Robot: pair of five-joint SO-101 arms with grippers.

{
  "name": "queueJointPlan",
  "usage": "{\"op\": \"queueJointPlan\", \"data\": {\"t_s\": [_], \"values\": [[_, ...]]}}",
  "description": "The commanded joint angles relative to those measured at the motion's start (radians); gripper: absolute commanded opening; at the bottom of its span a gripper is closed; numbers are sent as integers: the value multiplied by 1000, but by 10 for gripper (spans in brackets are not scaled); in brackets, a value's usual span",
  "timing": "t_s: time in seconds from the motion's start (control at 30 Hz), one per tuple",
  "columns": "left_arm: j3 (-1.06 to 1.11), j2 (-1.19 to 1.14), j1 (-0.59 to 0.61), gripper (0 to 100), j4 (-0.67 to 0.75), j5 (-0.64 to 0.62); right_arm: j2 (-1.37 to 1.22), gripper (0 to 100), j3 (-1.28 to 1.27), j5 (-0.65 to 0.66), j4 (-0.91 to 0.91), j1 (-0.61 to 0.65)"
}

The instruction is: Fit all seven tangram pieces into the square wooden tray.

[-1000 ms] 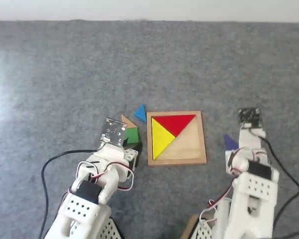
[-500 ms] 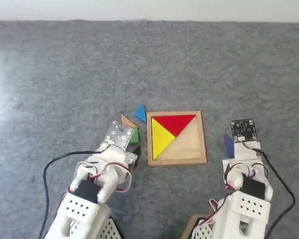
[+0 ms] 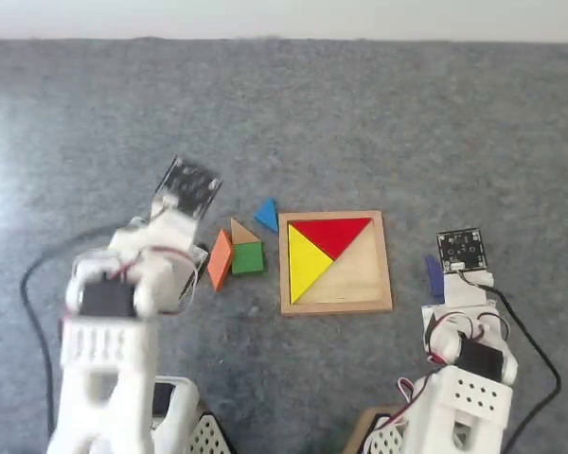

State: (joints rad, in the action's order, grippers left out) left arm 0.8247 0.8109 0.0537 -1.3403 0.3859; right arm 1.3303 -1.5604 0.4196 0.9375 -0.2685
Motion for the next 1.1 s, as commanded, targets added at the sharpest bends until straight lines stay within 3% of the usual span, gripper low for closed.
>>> {"op": "queueJointPlan", "data": {"t_s": [0.0,0.17,0.6,1.07], "values": [[-122,-293,-41,152,-18,29,15,9,8,12,-1,-1],[-124,-485,-118,190,100,28,15,9,0,14,-8,28],[-124,-784,-117,188,344,25,15,9,-5,54,-2,51],[-160,-822,26,185,382,72,15,9,-5,55,-4,51]]}}
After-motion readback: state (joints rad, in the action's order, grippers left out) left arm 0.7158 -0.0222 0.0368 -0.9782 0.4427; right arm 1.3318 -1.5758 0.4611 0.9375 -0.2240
